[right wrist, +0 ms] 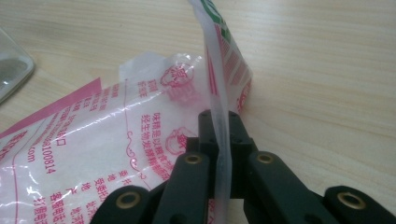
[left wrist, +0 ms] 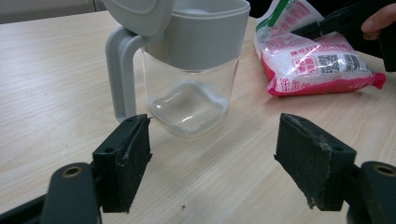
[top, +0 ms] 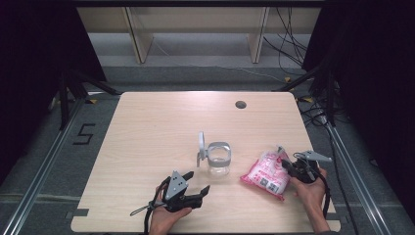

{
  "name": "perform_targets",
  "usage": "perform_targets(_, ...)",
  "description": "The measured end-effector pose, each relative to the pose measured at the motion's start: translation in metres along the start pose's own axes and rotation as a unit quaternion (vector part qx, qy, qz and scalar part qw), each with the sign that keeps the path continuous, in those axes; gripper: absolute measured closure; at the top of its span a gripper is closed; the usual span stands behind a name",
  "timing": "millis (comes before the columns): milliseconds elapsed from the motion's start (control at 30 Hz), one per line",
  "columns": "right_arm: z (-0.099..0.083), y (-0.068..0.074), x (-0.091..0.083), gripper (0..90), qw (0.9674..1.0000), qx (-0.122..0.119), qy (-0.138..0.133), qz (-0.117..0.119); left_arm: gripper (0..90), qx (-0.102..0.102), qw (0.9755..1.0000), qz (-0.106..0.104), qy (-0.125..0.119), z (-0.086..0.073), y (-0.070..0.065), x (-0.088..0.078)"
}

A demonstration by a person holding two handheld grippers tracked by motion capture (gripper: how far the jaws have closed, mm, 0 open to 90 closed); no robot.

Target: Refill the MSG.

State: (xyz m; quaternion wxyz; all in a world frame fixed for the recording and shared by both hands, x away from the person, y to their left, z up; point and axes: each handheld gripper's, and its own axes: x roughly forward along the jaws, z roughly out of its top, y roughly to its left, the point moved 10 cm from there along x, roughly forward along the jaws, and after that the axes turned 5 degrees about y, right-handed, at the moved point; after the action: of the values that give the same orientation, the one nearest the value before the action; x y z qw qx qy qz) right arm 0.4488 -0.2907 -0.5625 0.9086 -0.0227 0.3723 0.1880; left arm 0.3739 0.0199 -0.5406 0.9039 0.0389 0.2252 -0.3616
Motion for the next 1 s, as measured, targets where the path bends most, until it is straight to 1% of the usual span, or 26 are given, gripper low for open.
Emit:
perform_targets(33, 0.001, 0.000, 0.000, 89.3, 0.9999, -0.010, -0.003, -0.002, 25.6, -0.001, 1.0000, -0.001, -0.002, 0.000, 0.000, 0.000)
perform_targets(67, 0.001, 0.002, -0.001, 89.4, 1.0000, -0.006, -0.004, 0.005, 25.6, 0.014, 0.9998, -0.006, -0.009, 0.002, 0.001, 0.001)
perform_targets(100, 0.002, 0.006, -0.002, 89.5, 0.9998, 0.016, -0.008, 0.007, 25.6, 0.015, 0.9998, -0.006, -0.007, 0.001, 0.001, 0.001)
perform_targets(133, 0.004, 0.007, -0.003, 89.6, 0.9998, 0.013, -0.011, 0.007, 25.6, 0.018, 0.9998, -0.003, -0.001, 0.000, 0.001, 0.000)
perform_targets(167, 0.006, 0.005, -0.003, 89.8, 0.9998, -0.006, -0.016, 0.009, 25.6, 0.017, 0.9998, -0.007, -0.006, 0.001, 0.001, 0.000)
perform_targets(200, 0.006, 0.009, -0.006, 89.8, 0.9998, 0.007, -0.015, 0.006, 25.6, 0.002, 1.0000, -0.001, -0.002, 0.000, 0.001, 0.000)
perform_targets(300, 0.012, 0.007, -0.008, 89.9, 0.9990, -0.030, -0.032, -0.004, 25.6, 0.017, 0.9998, -0.005, -0.004, 0.001, 0.001, 0.000)
perform_targets(367, 0.012, 0.013, -0.013, 90.0, 0.9995, -0.010, -0.029, 0.004, 25.6, 0.016, 0.9998, -0.005, -0.005, 0.002, 0.001, 0.000)
perform_targets(400, 0.013, 0.017, -0.015, 90.0, 0.9996, 0.001, -0.028, 0.009, 25.6, 0.008, 1.0000, -0.004, -0.004, 0.001, 0.000, 0.000)
perform_targets(467, 0.020, 0.016, -0.017, 90.0, 0.9983, -0.025, -0.051, 0.011, 25.6, -0.001, 1.0000, -0.004, -0.004, 0.001, 0.000, 0.000)
perform_targets(500, 0.020, 0.020, -0.021, 90.0, 0.9989, -0.005, -0.045, 0.015, 25.6, 0.001, 1.0000, -0.002, -0.001, 0.000, 0.000, 0.000)
perform_targets(533, 0.023, 0.020, -0.022, 90.0, 0.9980, -0.024, -0.055, 0.017, 25.6, 0.000, 1.0000, -0.004, -0.003, 0.001, -0.001, 0.000)
perform_targets(567, 0.027, 0.021, -0.023, 90.0, 0.9973, -0.025, -0.066, 0.016, 25.6, 0.016, 0.9999, -0.005, -0.005, 0.002, 0.001, 0.000)
perform_targets(600, 0.028, 0.026, -0.026, 90.0, 0.9972, -0.016, -0.070, 0.021, 25.6, 0.000, 1.0000, -0.003, -0.004, 0.001, 0.000, 0.000)
perform_targets(633, 0.030, 0.028, -0.028, 90.0, 0.9970, -0.019, -0.071, 0.024, 25.6, -0.003, 1.0000, -0.005, -0.005, 0.001, -0.001, 0.001)
perform_targets(667, 0.032, 0.031, -0.031, 90.0, 0.9967, -0.017, -0.074, 0.030, 25.6, 0.004, 1.0000, -0.003, 0.001, 0.000, 0.000, 0.000)
perform_targets(700, 0.033, 0.032, -0.032, 90.0, 0.9962, -0.024, -0.078, 0.031, 25.6, 0.004, 1.0000, -0.004, 0.001, 0.000, -0.001, 0.000)
perform_targets(733, 0.034, 0.036, -0.034, 90.0, 0.9963, -0.021, -0.076, 0.034, 25.6, 0.004, 1.0000, -0.005, 0.000, 0.000, -0.001, 0.000)
perform_targets(767, 0.036, 0.036, -0.035, 90.0, 0.9956, -0.033, -0.081, 0.033, 25.6, 0.001, 1.0000, -0.004, -0.003, 0.001, -0.001, 0.000)
perform_targets(800, 0.036, 0.039, -0.037, 90.0, 0.9957, -0.027, -0.082, 0.036, 25.7, -0.004, 1.0000, -0.004, -0.006, 0.001, -0.001, 0.001)
perform_targets(833, 0.039, 0.040, -0.037, 90.0, 0.9946, -0.033, -0.091, 0.037, 25.6, -0.001, 0.9999, -0.009, -0.007, 0.001, -0.002, 0.002)
perform_targets(867, 0.040, 0.040, -0.038, 90.0, 0.9942, -0.041, -0.092, 0.037, 25.6, 0.016, 0.9998, -0.009, -0.006, 0.001, -0.001, 0.002)
perform_targets(900, 0.039, 0.041, -0.039, 90.0, 0.9948, -0.040, -0.085, 0.038, 25.6, 0.000, 0.9999, -0.009, -0.006, 0.001, -0.002, 0.002)
perform_targets(933, 0.039, 0.041, -0.039, 90.0, 0.9948, -0.040, -0.085, 0.038, 25.6, 0.000, 0.9999, -0.009, -0.006, 0.001, -0.002, 0.002)
perform_targets(967, 0.039, 0.046, -0.042, 90.0, 0.9951, -0.025, -0.085, 0.045, 25.6, -0.001, 0.9999, -0.009, -0.005, 0.001, -0.002, 0.002)
perform_targets(1000, 0.042, 0.046, -0.043, 90.0, 0.9937, -0.037, -0.095, 0.048, 25.6, 0.000, 1.0000, -0.005, -0.001, 0.000, -0.002, 0.002)
